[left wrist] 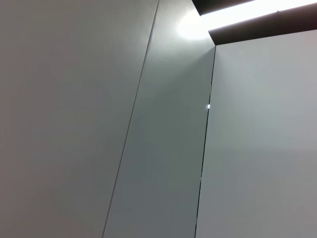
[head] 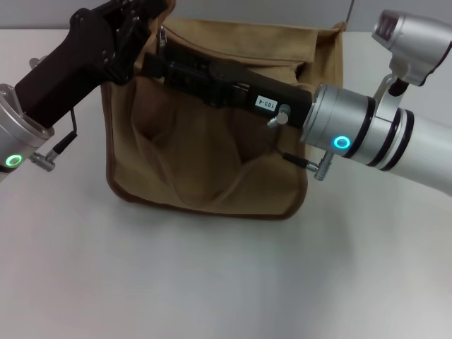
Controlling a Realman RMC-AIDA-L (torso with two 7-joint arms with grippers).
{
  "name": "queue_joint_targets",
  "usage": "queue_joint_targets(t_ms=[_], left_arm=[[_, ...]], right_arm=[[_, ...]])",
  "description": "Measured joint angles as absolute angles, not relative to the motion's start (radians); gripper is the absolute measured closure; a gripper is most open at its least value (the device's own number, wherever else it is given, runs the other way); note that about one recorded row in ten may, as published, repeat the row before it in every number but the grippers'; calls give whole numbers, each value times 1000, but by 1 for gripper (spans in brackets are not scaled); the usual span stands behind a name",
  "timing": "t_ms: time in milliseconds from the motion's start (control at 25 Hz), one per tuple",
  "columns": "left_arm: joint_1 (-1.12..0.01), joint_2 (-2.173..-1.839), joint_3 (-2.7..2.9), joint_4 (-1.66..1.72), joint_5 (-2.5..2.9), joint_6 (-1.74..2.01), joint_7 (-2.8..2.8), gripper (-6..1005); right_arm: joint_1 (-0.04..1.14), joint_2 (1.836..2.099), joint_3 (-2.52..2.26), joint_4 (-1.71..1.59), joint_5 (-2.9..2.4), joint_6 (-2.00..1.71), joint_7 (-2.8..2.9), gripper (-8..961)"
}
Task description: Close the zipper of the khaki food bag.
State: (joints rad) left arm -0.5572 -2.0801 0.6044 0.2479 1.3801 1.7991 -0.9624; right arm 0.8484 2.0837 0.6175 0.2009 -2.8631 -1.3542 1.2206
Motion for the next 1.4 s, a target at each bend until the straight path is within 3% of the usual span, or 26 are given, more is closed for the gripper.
queue_joint_targets(t_ms=[360,760,1120,1400], left_arm=[[-560,-2080,604,248,1378,1798,-961,965],[-563,-2080,604,249,1379,1788,-960,965],[-565,-2080,602,249,1379,1777,-948,965],[-564,-2080,596,249,1379,1768,-947,966]], right_arm=[[864,2083,620,201,-2861,-1315,1215,413],[873,2084,620,201,-2863,-1311,1199,848],[866,2085,627,201,-2860,-1311,1184,844],[839,2086,645,204,-2859,-1313,1114,914]])
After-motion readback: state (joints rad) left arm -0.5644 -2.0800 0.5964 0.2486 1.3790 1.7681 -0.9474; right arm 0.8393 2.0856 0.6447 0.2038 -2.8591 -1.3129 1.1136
